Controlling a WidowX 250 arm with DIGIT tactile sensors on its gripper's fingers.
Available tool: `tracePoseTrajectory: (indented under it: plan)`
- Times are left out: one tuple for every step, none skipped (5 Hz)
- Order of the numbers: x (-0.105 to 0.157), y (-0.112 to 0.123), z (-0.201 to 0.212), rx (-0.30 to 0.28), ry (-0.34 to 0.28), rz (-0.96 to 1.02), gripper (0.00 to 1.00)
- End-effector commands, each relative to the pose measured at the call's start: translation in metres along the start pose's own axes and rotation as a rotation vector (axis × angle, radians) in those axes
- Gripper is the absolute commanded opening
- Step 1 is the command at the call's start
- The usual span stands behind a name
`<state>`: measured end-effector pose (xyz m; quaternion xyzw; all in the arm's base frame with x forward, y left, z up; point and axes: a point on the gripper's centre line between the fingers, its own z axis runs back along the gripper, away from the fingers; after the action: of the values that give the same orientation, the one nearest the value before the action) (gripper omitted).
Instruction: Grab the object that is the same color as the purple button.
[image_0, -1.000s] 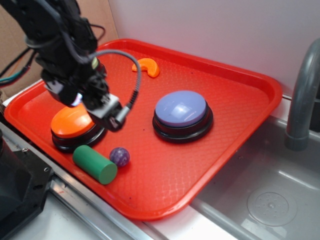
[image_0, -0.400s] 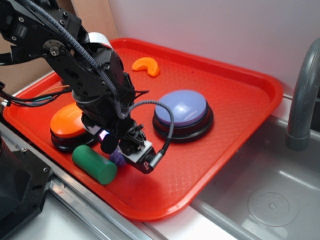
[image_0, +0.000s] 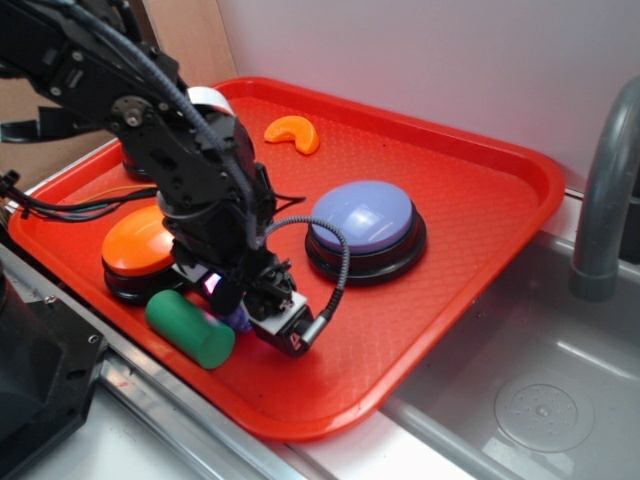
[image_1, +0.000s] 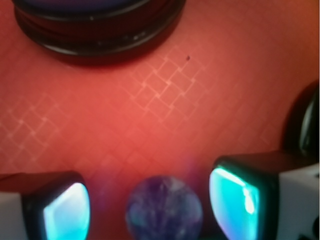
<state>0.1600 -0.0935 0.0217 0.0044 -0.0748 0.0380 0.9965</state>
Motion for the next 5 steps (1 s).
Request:
tracePoseTrajectory:
  plan:
    - [0.006,0.002,-0.006,-0.066,0.027,0.005,0.0]
    - [0.009,0.005,-0.004,-0.075,0.033,0.021,0.0]
    - [0.016,0.012,0.0,-0.089,0.048,0.032,0.0]
    - [0.031,0.021,0.018,-0.097,0.037,0.057,0.0]
    - [0.056,0.039,0.055,-0.083,-0.001,0.121,0.0]
